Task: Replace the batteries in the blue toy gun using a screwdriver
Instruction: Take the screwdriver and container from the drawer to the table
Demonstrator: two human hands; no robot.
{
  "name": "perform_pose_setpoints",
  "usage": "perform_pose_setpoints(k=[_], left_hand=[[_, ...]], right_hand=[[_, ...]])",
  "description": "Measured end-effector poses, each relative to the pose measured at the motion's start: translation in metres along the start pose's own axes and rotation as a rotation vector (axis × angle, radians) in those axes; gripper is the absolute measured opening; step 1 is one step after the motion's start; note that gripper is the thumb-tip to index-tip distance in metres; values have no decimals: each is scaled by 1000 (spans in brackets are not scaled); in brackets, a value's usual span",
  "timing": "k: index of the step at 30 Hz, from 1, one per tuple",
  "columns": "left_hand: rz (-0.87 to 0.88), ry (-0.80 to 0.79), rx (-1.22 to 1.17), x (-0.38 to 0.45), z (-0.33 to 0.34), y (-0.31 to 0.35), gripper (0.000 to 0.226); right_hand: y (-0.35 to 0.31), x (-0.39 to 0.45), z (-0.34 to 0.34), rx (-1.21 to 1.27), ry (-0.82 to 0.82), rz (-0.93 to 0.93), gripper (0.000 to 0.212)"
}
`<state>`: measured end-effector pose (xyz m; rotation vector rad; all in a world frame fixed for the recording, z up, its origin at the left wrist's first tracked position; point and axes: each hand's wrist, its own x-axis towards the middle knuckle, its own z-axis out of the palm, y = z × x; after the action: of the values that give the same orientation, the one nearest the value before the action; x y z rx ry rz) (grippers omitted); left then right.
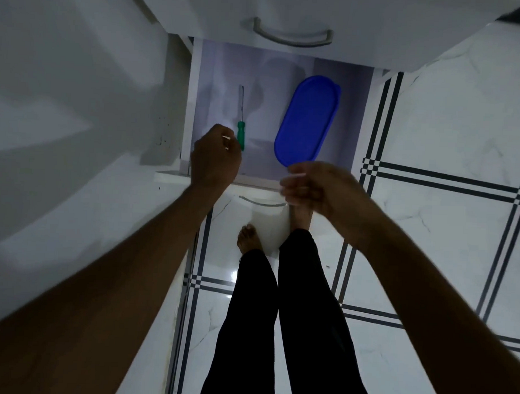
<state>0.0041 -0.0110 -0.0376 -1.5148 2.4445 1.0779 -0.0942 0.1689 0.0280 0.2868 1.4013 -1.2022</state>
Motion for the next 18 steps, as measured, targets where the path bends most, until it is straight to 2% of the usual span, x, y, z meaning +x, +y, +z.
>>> perform_pose_setpoints(k=[2, 5, 7, 11, 14, 16, 18], left_hand=[[-4, -55, 41, 14, 9, 0, 30], [5, -99, 125, 32, 24, -4, 37], [27, -95, 178, 40, 35, -7, 41], [38, -65, 219, 54, 55, -6, 49], [16, -23, 199, 64, 62, -3, 49], [8, -16, 191, 68, 62, -2, 45], [21, -34, 182, 68, 58, -2, 36]], right_hand=[[-24, 24, -1, 7, 199, -155, 16], [-30, 76, -5, -198, 475, -272, 11], [-24, 105, -5, -245, 577, -256, 28], [-20, 134, -2, -333, 795, -349, 58], [-17, 140, -4, -378, 855, -295, 75], [-11, 141, -5, -419, 794, -220, 73], [-7, 142, -7, -313, 721, -153, 63]])
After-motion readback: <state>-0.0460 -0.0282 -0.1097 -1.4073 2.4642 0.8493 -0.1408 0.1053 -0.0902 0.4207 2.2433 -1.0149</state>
